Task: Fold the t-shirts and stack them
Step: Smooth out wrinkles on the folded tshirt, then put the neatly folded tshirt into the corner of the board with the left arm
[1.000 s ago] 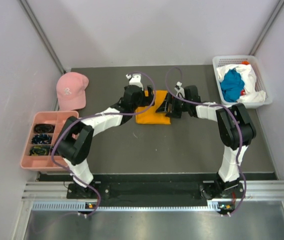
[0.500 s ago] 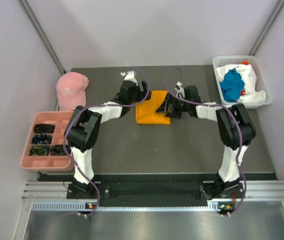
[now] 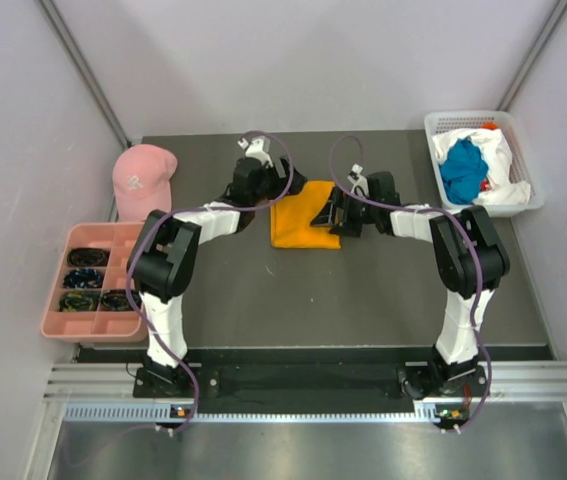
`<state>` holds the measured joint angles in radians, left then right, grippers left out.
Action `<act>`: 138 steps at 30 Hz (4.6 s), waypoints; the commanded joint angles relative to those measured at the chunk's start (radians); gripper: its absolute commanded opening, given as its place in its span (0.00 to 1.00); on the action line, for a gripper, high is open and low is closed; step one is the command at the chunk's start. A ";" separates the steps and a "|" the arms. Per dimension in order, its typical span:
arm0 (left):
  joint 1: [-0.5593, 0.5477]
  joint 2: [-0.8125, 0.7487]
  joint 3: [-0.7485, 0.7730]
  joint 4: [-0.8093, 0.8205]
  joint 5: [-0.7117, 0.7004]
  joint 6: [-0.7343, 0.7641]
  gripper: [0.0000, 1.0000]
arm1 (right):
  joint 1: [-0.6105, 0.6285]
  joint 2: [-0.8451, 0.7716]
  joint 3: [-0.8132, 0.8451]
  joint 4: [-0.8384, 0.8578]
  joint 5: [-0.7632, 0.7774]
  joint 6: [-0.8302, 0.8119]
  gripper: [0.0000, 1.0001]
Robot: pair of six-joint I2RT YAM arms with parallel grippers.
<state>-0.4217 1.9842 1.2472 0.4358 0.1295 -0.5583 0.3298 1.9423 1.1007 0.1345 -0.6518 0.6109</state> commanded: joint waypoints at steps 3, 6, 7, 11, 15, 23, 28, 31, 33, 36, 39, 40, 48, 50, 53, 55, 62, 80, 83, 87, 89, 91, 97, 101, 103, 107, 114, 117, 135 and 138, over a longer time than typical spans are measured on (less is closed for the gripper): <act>0.047 0.024 -0.006 0.239 0.163 -0.153 0.94 | 0.015 0.044 0.019 -0.033 -0.006 -0.017 0.93; 0.061 0.082 -0.002 0.323 0.226 -0.219 0.94 | 0.015 0.044 0.019 -0.039 -0.005 -0.022 0.93; 0.064 0.097 0.001 0.342 0.242 -0.256 0.94 | 0.015 0.046 0.021 -0.041 -0.003 -0.025 0.93; 0.077 0.163 0.015 0.409 0.308 -0.322 0.94 | 0.015 0.050 0.027 -0.050 0.001 -0.034 0.93; 0.077 0.168 0.011 0.411 0.317 -0.328 0.94 | 0.015 0.063 0.034 -0.058 0.003 -0.036 0.93; 0.075 0.192 0.018 0.391 0.300 -0.327 0.94 | 0.015 0.072 0.039 -0.055 -0.003 -0.033 0.93; 0.075 0.188 0.020 0.319 0.230 -0.260 0.94 | 0.015 0.075 0.042 -0.061 -0.002 -0.036 0.93; 0.075 0.194 0.024 0.270 0.196 -0.221 0.94 | 0.015 0.075 0.042 -0.065 0.000 -0.037 0.93; 0.075 0.197 0.032 0.236 0.150 -0.200 0.94 | 0.015 0.073 0.041 -0.068 0.000 -0.040 0.93; 0.075 0.203 0.035 0.182 0.092 -0.166 0.94 | 0.015 0.072 0.039 -0.072 0.000 -0.042 0.93; 0.075 0.206 0.040 0.133 0.030 -0.129 0.94 | 0.015 0.072 0.041 -0.076 0.001 -0.045 0.93; 0.075 0.205 0.040 0.126 0.016 -0.123 0.94 | 0.015 0.072 0.041 -0.078 0.001 -0.043 0.93; 0.075 0.200 0.072 0.055 -0.114 -0.046 0.94 | 0.014 0.072 0.039 -0.079 0.001 -0.049 0.93; 0.075 0.194 0.093 0.043 -0.165 -0.025 0.94 | 0.014 0.072 0.041 -0.081 0.001 -0.051 0.93; 0.077 0.171 0.124 0.014 -0.214 0.026 0.95 | 0.017 0.076 0.044 -0.082 0.000 -0.051 0.93; 0.077 0.147 0.156 -0.012 -0.235 0.067 0.95 | 0.015 0.079 0.047 -0.084 -0.002 -0.051 0.93; 0.077 -0.001 0.164 -0.065 -0.309 0.153 0.96 | 0.015 0.067 0.060 -0.102 0.006 -0.065 0.93; 0.087 -0.128 0.175 -0.376 -0.510 0.274 0.98 | 0.015 -0.144 0.287 -0.340 0.001 -0.129 0.93; 0.121 -0.128 0.192 -0.431 -0.550 0.288 0.98 | 0.015 -0.209 0.294 -0.381 0.027 -0.155 0.94; 0.205 -0.148 0.216 -0.494 -0.521 0.287 0.98 | 0.014 -0.302 0.268 -0.443 0.030 -0.184 0.94; 0.254 -0.147 0.236 -0.526 -0.507 0.290 0.98 | 0.017 -0.333 0.252 -0.463 0.034 -0.200 0.94; 0.294 -0.133 0.270 -0.540 -0.507 0.301 0.98 | 0.015 -0.384 0.216 -0.475 0.044 -0.206 0.95; 0.400 -0.042 0.391 -0.572 -0.484 0.316 0.98 | 0.015 -0.459 0.110 -0.473 0.067 -0.211 0.95; 0.468 0.034 0.463 -0.586 -0.441 0.311 0.98 | 0.015 -0.465 0.076 -0.466 0.070 -0.209 0.95; 0.488 0.060 0.504 -0.600 -0.441 0.322 0.98 | 0.017 -0.464 0.068 -0.467 0.070 -0.214 0.95; 0.523 0.142 0.572 -0.620 -0.439 0.337 0.98 | 0.015 -0.456 0.062 -0.469 0.070 -0.224 0.95; 0.583 0.188 0.620 -0.623 -0.441 0.353 0.98 | 0.017 -0.433 0.056 -0.472 0.069 -0.232 0.95; 0.598 0.189 0.618 -0.618 -0.453 0.350 0.98 | 0.014 -0.424 0.060 -0.475 0.067 -0.232 0.95; 0.646 0.146 0.610 -0.583 -0.487 0.368 0.98 | 0.017 -0.379 0.053 -0.450 0.052 -0.226 0.95; 0.653 0.165 0.613 -0.580 -0.490 0.363 0.98 | 0.015 -0.376 0.056 -0.452 0.052 -0.227 0.95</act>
<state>0.2077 2.1815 1.8256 -0.1844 -0.3389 -0.2028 0.3321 1.5555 1.1519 -0.3405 -0.5877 0.4000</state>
